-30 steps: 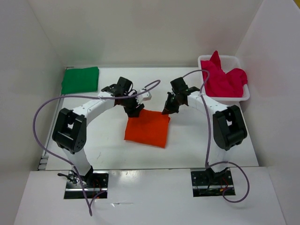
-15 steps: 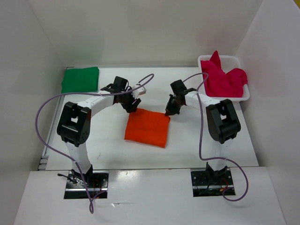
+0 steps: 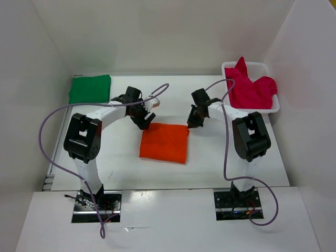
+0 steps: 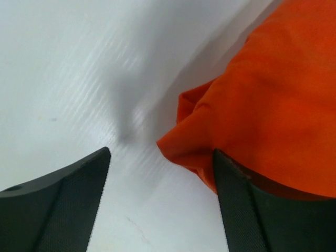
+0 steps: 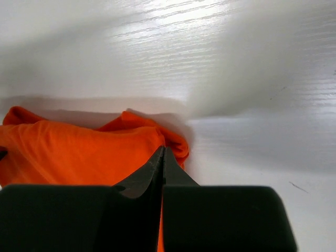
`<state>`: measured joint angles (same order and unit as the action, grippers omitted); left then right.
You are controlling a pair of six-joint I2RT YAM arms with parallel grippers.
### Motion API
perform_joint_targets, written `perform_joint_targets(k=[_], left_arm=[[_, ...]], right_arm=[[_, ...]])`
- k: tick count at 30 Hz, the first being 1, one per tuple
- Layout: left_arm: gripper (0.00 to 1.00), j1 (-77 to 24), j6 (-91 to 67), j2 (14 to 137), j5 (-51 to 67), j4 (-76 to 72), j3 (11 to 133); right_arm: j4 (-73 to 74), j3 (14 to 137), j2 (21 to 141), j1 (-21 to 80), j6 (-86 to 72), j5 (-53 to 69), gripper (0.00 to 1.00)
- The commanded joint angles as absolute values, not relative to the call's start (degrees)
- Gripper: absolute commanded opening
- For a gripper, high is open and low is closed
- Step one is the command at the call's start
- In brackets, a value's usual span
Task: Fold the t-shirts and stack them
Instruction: Fold the long partially folded tshirt into a neat square, then put the neatly folded tshirt into the corner of the board with the left arm
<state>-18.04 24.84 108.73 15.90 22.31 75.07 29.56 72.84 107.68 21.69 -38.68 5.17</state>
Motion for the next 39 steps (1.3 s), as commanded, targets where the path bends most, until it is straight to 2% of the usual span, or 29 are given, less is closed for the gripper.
perform_joint_targets(k=[1,3,8,15,28,32,33,36,37,39], left_arm=[[0.87,-16.3,20.5,102.6,17.5,31.0,81.7],[1.0,-15.7,19.3,99.1,18.0,35.0,83.1],[1.0,-15.6,16.1,95.7,23.5,43.6,79.4],[1.0,-15.1,12.0,99.2,34.5,41.9,67.8],[1.0,-14.0,9.1,114.7,45.3,38.1,67.2],[1.0,-14.0,8.6,116.6,44.7,37.4,67.9],[0.98,-14.0,8.6,117.2,44.7,36.8,67.9],[0.83,-13.4,8.1,118.7,45.5,35.7,67.9],[0.73,-13.4,8.1,119.6,46.3,35.7,68.6],[0.64,-13.4,8.1,120.3,46.8,35.7,69.4]], right_arm=[[31.3,77.1,101.6,21.4,-37.2,2.9,0.0],[32.2,77.6,99.1,21.4,-36.7,2.2,0.01],[32.7,75.3,93.1,21.4,-36.7,2.9,0.08],[34.3,70.2,85.2,21.4,-38.8,3.5,0.1],[37.2,67.3,77.6,21.9,-41.7,2.1,0.12],[37.7,69.1,77.1,21.9,-42.3,1.5,0.12],[37.7,69.1,76.6,21.9,-42.3,1.5,0.12],[38.2,70.2,76.6,21.9,-42.8,1.0,0.12],[38.8,70.2,76.6,21.9,-42.8,1.0,0.12],[38.8,70.2,76.6,21.9,-42.8,0.4,0.12]])
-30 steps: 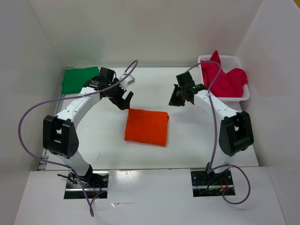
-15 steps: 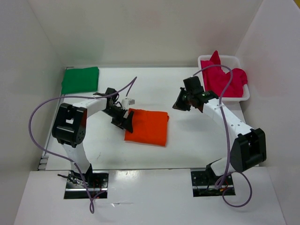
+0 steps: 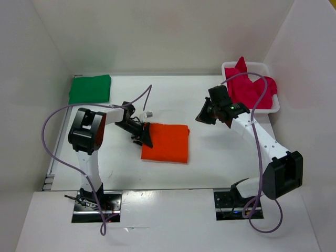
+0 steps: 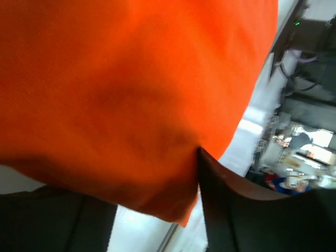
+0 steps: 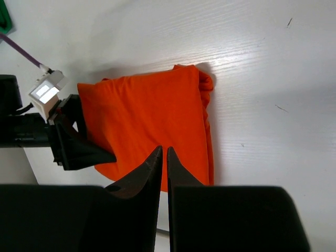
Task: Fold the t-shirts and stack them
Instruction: Put the neatly folded tshirt into the corner of the board with the left arm
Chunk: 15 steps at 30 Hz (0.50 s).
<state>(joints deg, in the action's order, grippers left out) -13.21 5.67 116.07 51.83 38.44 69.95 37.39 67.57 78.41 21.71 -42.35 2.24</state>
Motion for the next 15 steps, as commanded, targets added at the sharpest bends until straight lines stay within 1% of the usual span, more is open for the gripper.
perform_joint_targets(k=[1,2,5,6,7,8,10,12,14,15], left_arm=[[0.6,-13.4,8.1,121.0,46.8,35.7,70.2],[0.53,-13.4,8.1,121.0,47.7,35.7,71.1],[0.38,-13.4,8.1,122.2,48.3,35.7,72.6],[0.22,-13.4,8.7,122.3,48.3,35.7,72.6],[0.13,-13.4,8.7,122.3,48.3,35.7,72.6],[0.07,-13.4,8.2,121.5,48.3,35.2,72.6],[0.0,-13.4,7.4,120.2,48.3,34.2,72.6],[0.0,-12.9,6.9,117.5,46.2,33.4,73.2],[0.0,-12.4,6.9,114.4,41.6,32.9,73.9],[0.0,-12.4,6.9,113.6,35.1,32.9,75.2]], right_arm=[[38.8,70.2,76.6,21.9,-42.8,0.4,0.12],[39.5,70.2,76.6,21.9,-42.8,0.4,0.12],[40.0,70.2,76.6,21.9,-42.8,-0.2,0.12],[40.0,70.2,76.6,21.9,-42.8,-0.2,0.12],[40.0,70.2,76.6,21.9,-42.8,-0.9,0.12],[40.0,70.2,76.6,21.9,-42.8,-0.9,0.12],[40.5,70.2,76.0,21.9,-42.8,-0.9,0.12],[40.5,70.2,76.0,21.9,-42.8,-1.4,0.12],[40.5,70.2,76.0,21.9,-42.8,-1.4,0.12],[40.5,70.2,76.0,21.9,-42.8,-1.4,0.12]])
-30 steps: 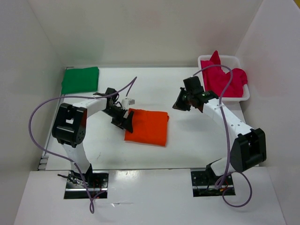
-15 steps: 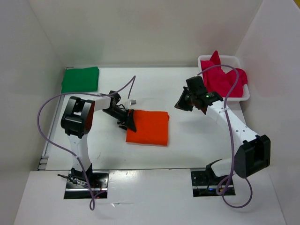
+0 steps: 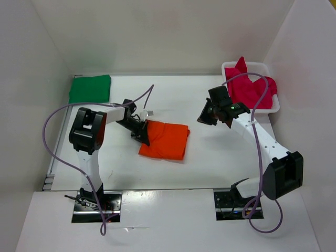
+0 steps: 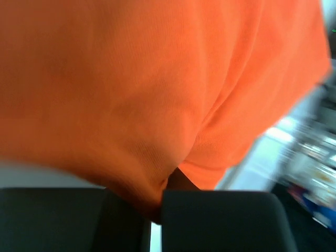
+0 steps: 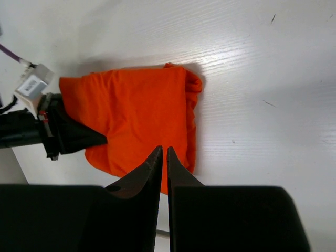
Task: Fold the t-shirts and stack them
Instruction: Put the neatly folded tshirt into the corner of the board with the left arm
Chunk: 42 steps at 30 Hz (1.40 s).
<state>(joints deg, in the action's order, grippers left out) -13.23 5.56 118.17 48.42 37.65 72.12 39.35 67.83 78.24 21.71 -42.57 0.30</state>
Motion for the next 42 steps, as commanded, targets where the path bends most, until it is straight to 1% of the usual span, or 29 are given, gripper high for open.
perform_joint_targets(k=[1,3,6,9,10,13,20,26,29,33,37,39,42], left_arm=[[0.0,-12.4,8.0,112.8,31.7,32.9,75.9],[0.0,-11.3,9.2,111.4,23.1,33.4,77.9],[0.0,-8.4,10.7,110.7,16.8,33.9,81.2],[0.0,-5.9,12.9,112.9,12.4,35.2,86.3],[0.0,-5.9,14.2,113.6,9.2,35.2,88.2],[0.0,-4.3,15.6,114.9,3.4,33.1,91.7],[0.0,-1.7,19.2,118.4,-3.7,32.0,101.7],[0.0,1.8,20.4,123.7,-3.7,35.5,114.8],[0.0,3.0,21.8,125.1,-3.1,37.2,118.6],[0.0,5.6,22.3,129.8,1.3,45.0,130.0],[0.0,8.0,22.9,131.0,7.3,50.8,138.7],[0.0,9.5,23.5,131.6,8.5,53.2,142.1],[0.0,11.2,25.5,136.7,8.5,58.5,151.8]], right_arm=[[40.5,70.2,76.0,21.9,-42.8,-1.4,0.12],[40.5,70.2,76.6,21.9,-42.3,-1.4,0.12],[40.0,70.2,78.0,21.9,-42.3,-1.4,0.12],[40.0,71.4,79.1,21.9,-41.7,-1.4,0.12],[40.0,71.4,79.1,21.9,-41.7,-1.4,0.12],[40.0,71.9,79.6,21.9,-41.2,-1.4,0.12],[40.0,71.9,80.7,21.9,-40.7,-0.9,0.12],[40.0,71.9,81.2,21.9,-40.7,-0.9,0.12],[40.0,71.3,81.2,21.9,-40.2,-0.9,0.12],[40.5,71.3,81.7,21.9,-40.2,-0.9,0.12],[40.5,71.9,83.0,21.9,-40.2,-0.9,0.12],[40.5,72.5,83.5,21.9,-40.2,-0.9,0.12],[41.0,73.7,85.0,21.9,-39.6,-0.9,0.12]])
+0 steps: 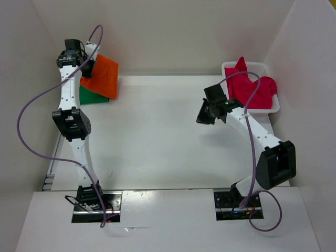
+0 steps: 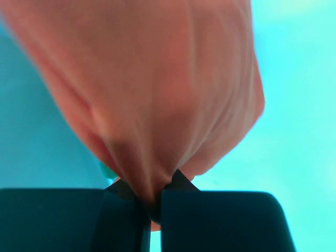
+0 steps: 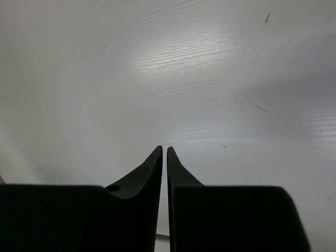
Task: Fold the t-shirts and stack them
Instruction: Put the neatly folded tshirt into the corner of the board with the left arm
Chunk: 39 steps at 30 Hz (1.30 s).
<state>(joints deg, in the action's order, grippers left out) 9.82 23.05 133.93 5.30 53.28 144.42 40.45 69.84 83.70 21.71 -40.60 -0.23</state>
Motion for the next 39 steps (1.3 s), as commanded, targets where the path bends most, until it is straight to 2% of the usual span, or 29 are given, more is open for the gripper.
perform_joint_targets(k=[1,7,11,16,18,21,24,28,34,38,39], left_arm=[[0.0,11.7,26.7,138.4,8.5,60.1,157.6],[0.0,14.5,30.9,153.7,6.3,68.9,174.4],[0.03,16.3,30.8,158.0,6.2,68.5,176.5],[0.49,19.2,26.5,160.0,3.0,62.6,176.5],[0.58,20.6,23.3,160.0,0.9,60.4,176.5],[0.62,23.4,19.3,158.9,-3.4,55.0,176.5],[0.72,24.5,18.5,158.4,-7.8,53.4,176.5],[0.75,24.5,19.2,158.4,-10.0,53.3,176.5],[0.76,23.8,19.2,155.4,-3.4,59.7,179.4],[0.8,21.4,19.7,152.8,1.2,65.2,179.4],[0.8,20.8,19.7,151.9,3.1,66.3,179.4]], right_arm=[[41.0,73.7,85.0,21.9,-39.1,-0.9,0.12],[42.1,76.1,87.5,21.9,-38.6,-0.9,0.12],[42.7,77.4,90.3,21.9,-38.1,0.3,0.12],[43.9,80.9,92.5,21.9,-38.1,1.0,0.12],[43.9,81.5,93.1,22.4,-38.1,1.0,0.12],[43.9,82.0,93.1,22.4,-38.1,2.1,0.12],[43.9,82.0,93.6,22.9,-38.1,2.1,0.12],[43.3,80.9,93.6,22.9,-38.1,3.3,0.12],[42.8,79.1,91.1,23.5,-38.1,3.3,0.12],[44.2,80.0,90.6,23.5,-38.1,0.5,0.19],[44.7,80.5,90.6,23.5,-38.1,-1.3,0.25]])
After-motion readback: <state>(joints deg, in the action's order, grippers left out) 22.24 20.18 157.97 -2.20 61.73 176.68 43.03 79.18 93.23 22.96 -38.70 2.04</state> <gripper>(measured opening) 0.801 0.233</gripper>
